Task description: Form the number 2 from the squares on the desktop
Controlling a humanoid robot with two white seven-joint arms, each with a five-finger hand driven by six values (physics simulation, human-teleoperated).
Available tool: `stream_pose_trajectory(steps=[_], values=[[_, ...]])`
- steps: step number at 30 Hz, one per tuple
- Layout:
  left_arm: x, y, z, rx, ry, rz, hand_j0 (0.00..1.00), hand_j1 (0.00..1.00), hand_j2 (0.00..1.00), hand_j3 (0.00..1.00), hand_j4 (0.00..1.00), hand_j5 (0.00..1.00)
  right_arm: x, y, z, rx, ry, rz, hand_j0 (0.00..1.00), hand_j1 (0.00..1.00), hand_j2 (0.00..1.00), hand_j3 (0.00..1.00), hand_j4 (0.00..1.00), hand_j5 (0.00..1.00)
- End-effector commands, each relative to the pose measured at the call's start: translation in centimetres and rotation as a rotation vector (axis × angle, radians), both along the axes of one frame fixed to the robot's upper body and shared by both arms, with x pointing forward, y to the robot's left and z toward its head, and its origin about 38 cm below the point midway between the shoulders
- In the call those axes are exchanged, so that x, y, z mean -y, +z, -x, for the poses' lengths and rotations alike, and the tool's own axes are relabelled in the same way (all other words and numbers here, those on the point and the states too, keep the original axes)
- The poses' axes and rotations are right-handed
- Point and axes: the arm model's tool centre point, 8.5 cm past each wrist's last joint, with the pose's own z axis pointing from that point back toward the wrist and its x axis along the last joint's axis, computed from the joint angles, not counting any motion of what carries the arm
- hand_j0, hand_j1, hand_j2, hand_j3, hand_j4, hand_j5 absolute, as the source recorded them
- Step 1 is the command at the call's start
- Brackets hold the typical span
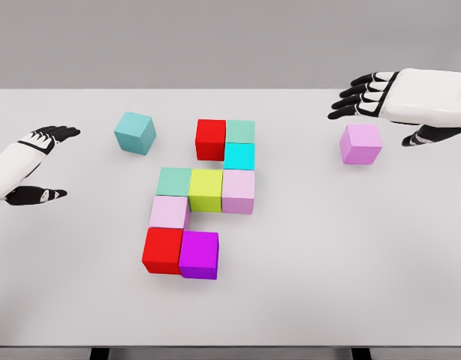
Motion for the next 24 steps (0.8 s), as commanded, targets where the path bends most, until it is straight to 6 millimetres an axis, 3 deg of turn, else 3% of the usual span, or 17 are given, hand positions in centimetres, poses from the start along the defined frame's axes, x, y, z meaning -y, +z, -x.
stream_pose_trajectory(steps=[1, 8, 10, 12, 13, 15, 17, 18, 21, 24], values=[[0.0, 0.1, 0.0, 0.001, 0.001, 0.006, 1.00, 1.00, 1.00, 1.00, 1.00, 1.00, 0.0, 0.1, 0.0, -0.001, -0.001, -0.003, 1.00, 1.00, 1.00, 1.00, 1.00, 1.00], [0.1, 0.3, -0.1, 0.012, 0.004, 0.031, 1.00, 1.00, 1.00, 1.00, 1.00, 1.00, 0.2, 0.5, -0.1, -0.003, -0.022, -0.032, 0.98, 0.98, 0.98, 0.98, 0.98, 0.98], [0.4, 1.5, -0.7, 0.041, -0.005, 0.057, 1.00, 1.00, 1.00, 1.00, 1.00, 1.00, 1.8, 0.3, -3.0, -0.129, -0.394, -0.171, 0.98, 0.98, 0.98, 0.98, 0.98, 0.98], [0.8, 2.6, -1.1, 0.066, -0.021, 0.078, 1.00, 1.00, 1.00, 1.00, 1.00, 1.00, 1.5, -0.2, -5.9, -0.261, -0.602, -0.335, 0.98, 0.98, 0.98, 0.98, 0.98, 0.98], [1.1, 3.6, -1.5, 0.090, -0.035, 0.071, 1.00, 1.00, 1.00, 1.00, 1.00, 1.00, 0.7, 0.0, -7.4, -0.286, -0.668, -0.385, 0.98, 0.98, 0.98, 0.98, 0.98, 0.98], [2.5, 3.9, -2.7, 0.063, -0.088, 0.036, 1.00, 1.00, 1.00, 1.00, 1.00, 1.00, 0.9, -0.2, -8.6, -0.314, -0.722, -0.418, 0.98, 0.98, 0.98, 0.98, 0.98, 0.98], [4.8, 3.4, -4.2, -0.032, -0.186, -0.033, 1.00, 1.00, 1.00, 1.00, 1.00, 1.00, 1.3, -1.4, -9.6, -0.333, -0.763, -0.413, 0.98, 0.98, 0.98, 0.98, 0.98, 0.98], [5.5, 2.7, -4.9, -0.118, -0.235, -0.107, 1.00, 1.00, 1.00, 1.00, 1.00, 1.00, 0.8, -3.6, -9.8, -0.339, -0.779, -0.333, 0.98, 0.98, 0.98, 0.98, 0.98, 0.98], [5.9, 1.4, -6.0, -0.290, -0.290, -0.240, 1.00, 1.00, 1.00, 1.00, 1.00, 1.00, 1.3, -5.5, -10.1, -0.359, -0.806, -0.288, 0.99, 0.99, 0.99, 0.99, 0.99, 0.99], [5.0, 2.8, -8.6, -0.289, -0.225, -0.227, 1.00, 1.00, 1.00, 1.00, 1.00, 1.00, 0.9, -7.9, -10.8, -0.410, -0.823, -0.265, 0.99, 0.99, 0.99, 0.99, 0.99, 0.99]])
